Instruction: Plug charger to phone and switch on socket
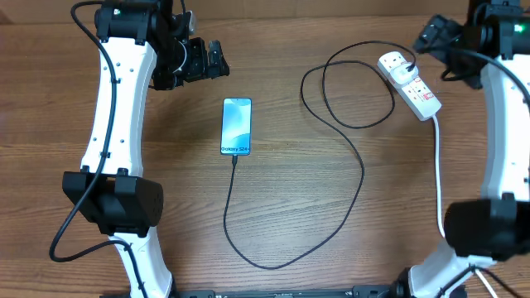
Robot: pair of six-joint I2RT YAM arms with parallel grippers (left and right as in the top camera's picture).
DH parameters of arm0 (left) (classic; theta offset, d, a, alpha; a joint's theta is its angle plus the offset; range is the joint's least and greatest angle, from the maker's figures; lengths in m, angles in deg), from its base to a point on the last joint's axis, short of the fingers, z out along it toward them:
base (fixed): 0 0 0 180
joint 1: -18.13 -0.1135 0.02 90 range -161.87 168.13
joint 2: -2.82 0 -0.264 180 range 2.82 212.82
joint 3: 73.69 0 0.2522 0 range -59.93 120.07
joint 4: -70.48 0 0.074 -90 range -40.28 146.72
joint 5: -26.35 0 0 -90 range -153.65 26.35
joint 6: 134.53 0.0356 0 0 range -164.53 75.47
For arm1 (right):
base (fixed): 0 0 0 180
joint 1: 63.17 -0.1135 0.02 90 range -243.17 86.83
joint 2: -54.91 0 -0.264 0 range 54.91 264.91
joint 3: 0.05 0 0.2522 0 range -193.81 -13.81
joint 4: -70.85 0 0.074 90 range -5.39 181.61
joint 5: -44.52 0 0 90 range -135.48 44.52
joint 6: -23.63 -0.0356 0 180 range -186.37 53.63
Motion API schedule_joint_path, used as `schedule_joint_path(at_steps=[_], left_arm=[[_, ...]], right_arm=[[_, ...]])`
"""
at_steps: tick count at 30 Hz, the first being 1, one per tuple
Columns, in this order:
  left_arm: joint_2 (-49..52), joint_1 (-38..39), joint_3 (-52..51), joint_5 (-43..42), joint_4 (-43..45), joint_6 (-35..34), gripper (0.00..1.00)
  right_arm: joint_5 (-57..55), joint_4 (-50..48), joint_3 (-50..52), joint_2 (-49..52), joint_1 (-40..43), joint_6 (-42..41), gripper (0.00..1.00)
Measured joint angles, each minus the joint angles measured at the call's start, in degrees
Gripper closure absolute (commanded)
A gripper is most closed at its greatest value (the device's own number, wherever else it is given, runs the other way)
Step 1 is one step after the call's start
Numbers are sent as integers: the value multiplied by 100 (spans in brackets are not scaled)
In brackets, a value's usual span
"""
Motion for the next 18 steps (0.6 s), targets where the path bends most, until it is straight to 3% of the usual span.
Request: schedule_joint_path(at_steps=[18], left_arm=[[0,0,0,0,0,0,0]], right_arm=[[-734,-1434,0,1923,597,66,0]])
